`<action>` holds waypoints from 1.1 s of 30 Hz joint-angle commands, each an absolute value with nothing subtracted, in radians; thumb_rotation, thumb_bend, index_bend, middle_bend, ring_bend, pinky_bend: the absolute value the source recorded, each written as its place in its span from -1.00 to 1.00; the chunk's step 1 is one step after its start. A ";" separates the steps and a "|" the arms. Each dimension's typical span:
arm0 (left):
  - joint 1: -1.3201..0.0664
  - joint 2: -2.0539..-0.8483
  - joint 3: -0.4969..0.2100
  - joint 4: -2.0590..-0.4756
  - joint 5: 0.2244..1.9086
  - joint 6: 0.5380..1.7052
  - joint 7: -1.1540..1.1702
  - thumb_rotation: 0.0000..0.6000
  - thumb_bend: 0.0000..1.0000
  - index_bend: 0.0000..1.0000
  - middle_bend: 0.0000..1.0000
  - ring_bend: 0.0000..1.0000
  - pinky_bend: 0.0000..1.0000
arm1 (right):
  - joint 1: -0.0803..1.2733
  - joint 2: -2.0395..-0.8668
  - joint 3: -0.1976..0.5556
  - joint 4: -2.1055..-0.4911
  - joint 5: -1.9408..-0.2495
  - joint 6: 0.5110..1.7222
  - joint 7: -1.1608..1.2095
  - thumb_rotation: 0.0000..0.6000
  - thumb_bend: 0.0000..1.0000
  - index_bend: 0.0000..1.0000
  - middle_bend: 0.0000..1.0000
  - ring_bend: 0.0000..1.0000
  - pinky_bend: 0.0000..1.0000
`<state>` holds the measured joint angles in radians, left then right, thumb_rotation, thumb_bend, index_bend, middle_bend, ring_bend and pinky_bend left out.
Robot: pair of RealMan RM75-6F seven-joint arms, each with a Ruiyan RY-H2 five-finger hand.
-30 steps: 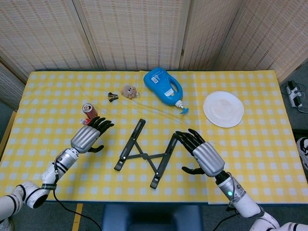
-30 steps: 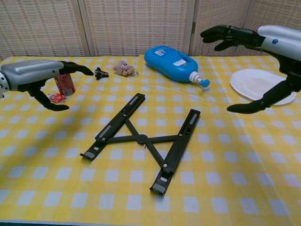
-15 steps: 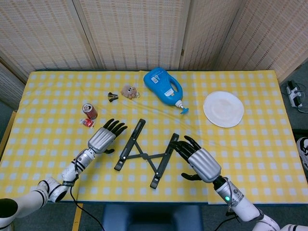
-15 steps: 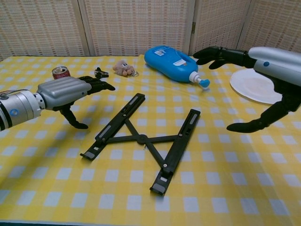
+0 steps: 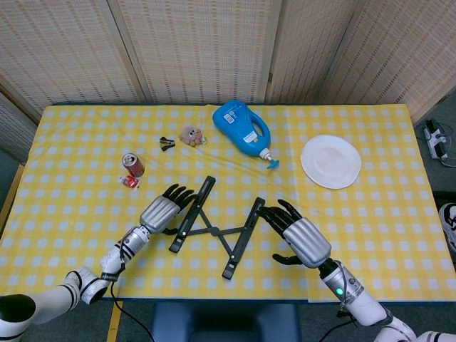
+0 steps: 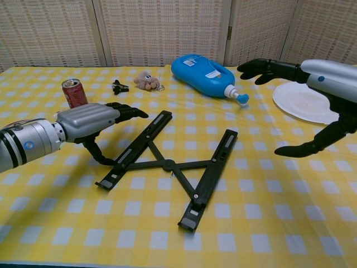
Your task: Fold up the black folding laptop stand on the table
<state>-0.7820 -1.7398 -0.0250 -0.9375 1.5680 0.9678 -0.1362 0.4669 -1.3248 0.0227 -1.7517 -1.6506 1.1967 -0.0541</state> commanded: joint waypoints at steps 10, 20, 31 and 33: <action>-0.802 -1.717 -0.023 -1.105 1.557 0.932 -0.171 1.00 -0.63 -0.90 -0.82 -1.00 -1.00 | 0.475 -1.319 0.035 -1.731 -1.626 1.186 -0.055 1.00 -0.58 -1.00 -0.75 -0.73 -1.00; -0.811 -1.754 -0.064 -1.018 1.534 0.966 -0.081 1.00 -0.63 -0.89 -0.82 -1.00 -1.00 | 0.496 -1.335 0.041 -1.628 -1.681 1.197 -0.224 1.00 -0.58 -0.59 -0.24 -0.26 -0.39; -0.867 -1.840 -0.094 -0.884 1.529 0.949 -0.084 1.00 -0.66 -1.00 -0.91 -1.00 -1.00 | 0.490 -1.446 0.013 -1.484 -1.739 1.223 -0.364 1.00 -0.58 0.03 0.43 0.45 0.39; -0.875 -1.850 -0.096 -0.874 1.527 0.941 -0.085 1.00 -0.67 -1.00 -0.92 -1.00 -1.00 | 0.488 -1.462 0.009 -1.465 -1.741 1.222 -0.382 1.00 -0.58 0.08 0.48 0.51 0.47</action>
